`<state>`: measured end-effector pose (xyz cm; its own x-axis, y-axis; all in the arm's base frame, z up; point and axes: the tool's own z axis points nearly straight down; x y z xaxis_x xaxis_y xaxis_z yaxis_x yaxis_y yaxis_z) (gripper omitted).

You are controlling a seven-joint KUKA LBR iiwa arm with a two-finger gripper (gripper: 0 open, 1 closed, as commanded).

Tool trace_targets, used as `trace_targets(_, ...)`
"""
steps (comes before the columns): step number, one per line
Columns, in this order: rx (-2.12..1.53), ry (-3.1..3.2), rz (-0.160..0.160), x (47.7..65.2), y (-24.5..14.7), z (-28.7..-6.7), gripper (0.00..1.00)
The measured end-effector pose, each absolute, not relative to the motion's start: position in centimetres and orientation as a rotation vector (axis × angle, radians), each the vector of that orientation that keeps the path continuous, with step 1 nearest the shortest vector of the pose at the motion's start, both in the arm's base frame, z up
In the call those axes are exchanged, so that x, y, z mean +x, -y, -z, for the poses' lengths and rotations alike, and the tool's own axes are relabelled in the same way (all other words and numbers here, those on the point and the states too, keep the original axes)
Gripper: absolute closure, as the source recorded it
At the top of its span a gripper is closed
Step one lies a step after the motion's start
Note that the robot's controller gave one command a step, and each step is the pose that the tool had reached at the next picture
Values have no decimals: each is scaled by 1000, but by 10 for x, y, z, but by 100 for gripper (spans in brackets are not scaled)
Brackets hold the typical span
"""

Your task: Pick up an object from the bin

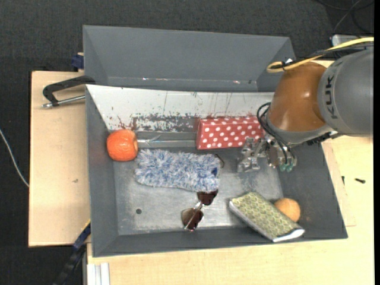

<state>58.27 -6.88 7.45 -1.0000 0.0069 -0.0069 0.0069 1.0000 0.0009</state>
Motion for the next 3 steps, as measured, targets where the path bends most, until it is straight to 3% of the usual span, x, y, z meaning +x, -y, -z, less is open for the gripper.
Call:
trace_targets(2,11,-3135,-1,583,69,-74,100)
trace_targets(3,350,-3105,-4,592,-51,-76,100)
